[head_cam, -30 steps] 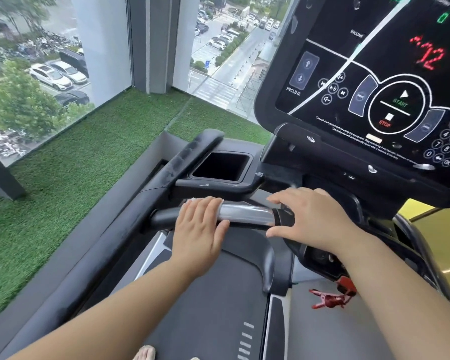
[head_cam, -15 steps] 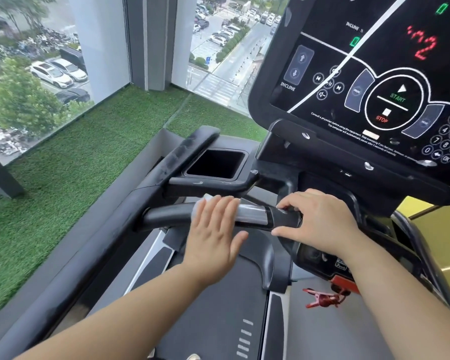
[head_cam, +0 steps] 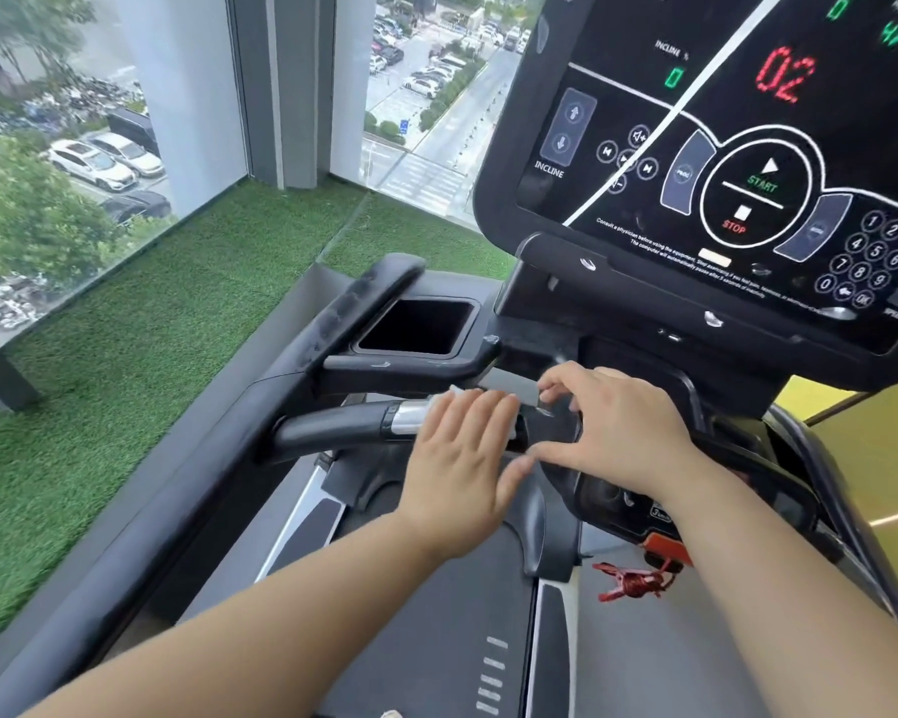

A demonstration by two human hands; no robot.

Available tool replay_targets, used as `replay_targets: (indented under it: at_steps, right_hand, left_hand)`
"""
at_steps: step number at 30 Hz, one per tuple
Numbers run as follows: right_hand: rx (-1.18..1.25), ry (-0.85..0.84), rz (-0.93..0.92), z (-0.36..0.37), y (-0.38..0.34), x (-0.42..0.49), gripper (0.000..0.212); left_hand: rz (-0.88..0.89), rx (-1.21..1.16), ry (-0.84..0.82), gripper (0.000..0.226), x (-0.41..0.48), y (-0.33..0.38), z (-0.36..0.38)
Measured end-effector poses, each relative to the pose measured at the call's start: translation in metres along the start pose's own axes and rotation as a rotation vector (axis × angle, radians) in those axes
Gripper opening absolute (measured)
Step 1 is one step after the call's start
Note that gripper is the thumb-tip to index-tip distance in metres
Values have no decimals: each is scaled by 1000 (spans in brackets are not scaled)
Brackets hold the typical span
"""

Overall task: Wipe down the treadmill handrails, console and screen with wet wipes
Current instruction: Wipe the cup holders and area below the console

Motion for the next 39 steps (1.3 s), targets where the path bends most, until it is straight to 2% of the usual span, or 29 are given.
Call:
replay_targets:
  at_steps: [4,8,14,17,21,26,30,35,39]
  right_hand:
    - [16,-6,-7,0,2,-1,57]
    - [105,-49,-19,-4,7,-3,55]
    - [72,-112,42,-9,16,-15,60]
    - [75,-84,42,-6,17,-14,58]
    - [84,-70,38,-5,18,-14,56]
    - [71,-38,23,-5,18,-14,53]
    - [80,-29,24,-5,19,-15,50]
    - [100,-12,24,-3,20,-14,49]
    - [133,-32,29,-3,21,-15,53]
  left_hand:
    - [89,40,-18,54,-4,-12,-4]
    - [23,130,19,57,-20,-38,-4]
    - [171,178,63,73,-27,-6,23]
    - [203,174,58,61,-27,-20,18]
    - [77,95,71,54,-15,-18,3]
    - [103,-17,-15,52,15,18,-3]
    - [205,-51,-119,55,16,-2,-10]
    - [141,-35,-94,60,22,7,-10]
    - [206,-49,-145,59,28,15,-10]
Point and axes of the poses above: each hand's wrist, its own x-axis towards the middle knuckle, its own z-axis out of the palm, y = z × x, the point moved 1 cm from there along x, towards the middle knuckle, and after that the axes turned 4 degrees about -x, right-handed, at the moved point
